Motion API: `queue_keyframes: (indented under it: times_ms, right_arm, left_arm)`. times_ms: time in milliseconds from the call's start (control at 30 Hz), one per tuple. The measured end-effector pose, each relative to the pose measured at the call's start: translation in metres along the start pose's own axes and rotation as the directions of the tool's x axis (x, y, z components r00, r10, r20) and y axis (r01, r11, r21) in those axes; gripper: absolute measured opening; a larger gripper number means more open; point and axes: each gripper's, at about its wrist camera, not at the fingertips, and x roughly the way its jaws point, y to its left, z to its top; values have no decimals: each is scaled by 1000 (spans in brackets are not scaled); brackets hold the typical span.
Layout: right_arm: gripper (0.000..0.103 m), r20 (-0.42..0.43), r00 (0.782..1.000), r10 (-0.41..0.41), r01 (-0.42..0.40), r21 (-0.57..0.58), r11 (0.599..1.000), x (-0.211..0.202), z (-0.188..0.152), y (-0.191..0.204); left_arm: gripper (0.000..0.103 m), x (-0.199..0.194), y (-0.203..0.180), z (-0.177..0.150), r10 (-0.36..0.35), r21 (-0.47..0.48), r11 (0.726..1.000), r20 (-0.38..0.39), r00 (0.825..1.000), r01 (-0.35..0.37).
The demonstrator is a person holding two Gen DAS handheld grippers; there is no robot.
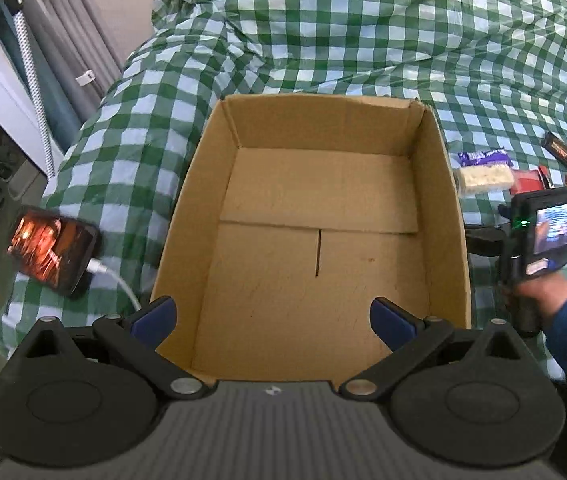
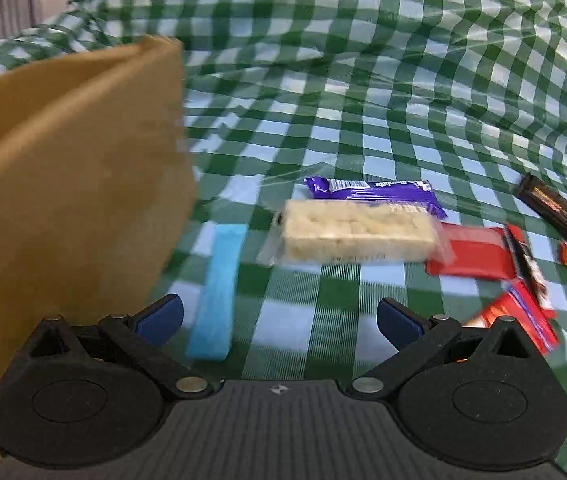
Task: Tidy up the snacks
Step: 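Close the right tool on the blue ice pop while the left tool approaches, then grasp the cream wafer bar with the left tool while the right tool holds the ice pop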
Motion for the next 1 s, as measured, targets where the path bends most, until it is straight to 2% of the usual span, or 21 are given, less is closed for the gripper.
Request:
queue_keyframes:
  times_ms: [33, 67, 100, 133, 167, 200, 233, 267, 333, 433, 500, 600, 633, 700, 767, 833, 867, 933, 967, 1000]
  right_arm:
    - [99, -1, 1000, 5, -5, -9, 1000, 7, 1, -2]
    - [95, 35, 999, 3, -2, -30, 1000, 9, 1, -1]
    - [80, 64, 998, 14, -10, -61, 998, 9, 1, 1]
    - [73, 79, 996, 41, -34, -90, 995, 7, 0, 3]
    - [55, 88, 994, 60, -50, -117, 992, 4, 0, 5]
    - [33, 90, 993, 75, -62, -135, 989, 2, -1, 6]
    - [23, 88, 993, 82, -68, -149, 986, -1, -3, 8]
    - [18, 81, 994, 80, -67, -152, 986, -3, -3, 8]
    - [15, 50, 994, 95, -89, -112, 990, -10, -2, 0]
    - [15, -16, 994, 111, -111, 8, 994, -33, -6, -20]
    - [15, -15, 995, 98, -96, 69, 993, -60, -14, -45]
    - [15, 10, 1000, 7, -9, 196, 981, -102, -35, -93]
    - [16, 12, 999, -34, 30, 260, 965, -112, -45, -111]
    - [16, -27, 986, -165, 163, 370, 914, -122, -62, -146]
    - [20, -75, 971, -228, 238, 440, 866, -122, -81, -172]
    - [24, -145, 956, -257, 295, 500, 814, -117, -95, -190]
    - [29, -152, 955, -255, 297, 520, 801, -116, -100, -195]
    - [45, -119, 963, -240, 266, 525, 808, -116, -103, -198]
    - [64, -121, 963, -239, 267, 513, 816, -115, -103, -196]
    - [78, -132, 961, -242, 275, 501, 821, -112, -102, -195]
  left_arm:
    - [103, 2, -2, 4, -1, 3, 1000, 4, 1000, 1]
    - [103, 4, -3, 7, -1, 4, 1000, 6, 1000, 1]
    - [103, 6, -5, 10, -3, 4, 1000, 9, 1000, 3]
    - [103, 7, -7, 12, -6, 4, 1000, 13, 1000, 5]
    - [103, 9, -10, 15, -7, 4, 1000, 15, 1000, 7]
    - [103, 10, -12, 18, -8, 6, 1000, 17, 1000, 8]
    - [103, 12, -17, 22, -12, 11, 1000, 21, 1000, 12]
    - [103, 13, -21, 24, -14, 20, 1000, 25, 1000, 14]
    - [103, 15, -34, 33, -20, 49, 999, 45, 999, 18]
    - [103, 20, -67, 54, -56, 131, 990, 80, 995, 45]
    - [103, 26, -97, 72, -112, 214, 973, 96, 989, 89]
    - [103, 45, -156, 98, -212, 354, 920, 83, 974, 170]
    - [103, 53, -175, 104, -236, 387, 902, 68, 969, 192]
    - [103, 77, -217, 116, -289, 453, 857, 25, 957, 247]
    - [103, 105, -254, 125, -307, 471, 839, 1, 952, 271]
    - [103, 136, -281, 132, -285, 478, 837, -35, 958, 266]
    - [103, 152, -291, 135, -278, 477, 835, -64, 958, 274]
    - [103, 179, -302, 138, -251, 470, 839, -114, 961, 275]
    - [103, 192, -306, 140, -228, 469, 844, -124, 966, 259]
    - [103, 203, -309, 141, -203, 465, 851, -136, 970, 243]
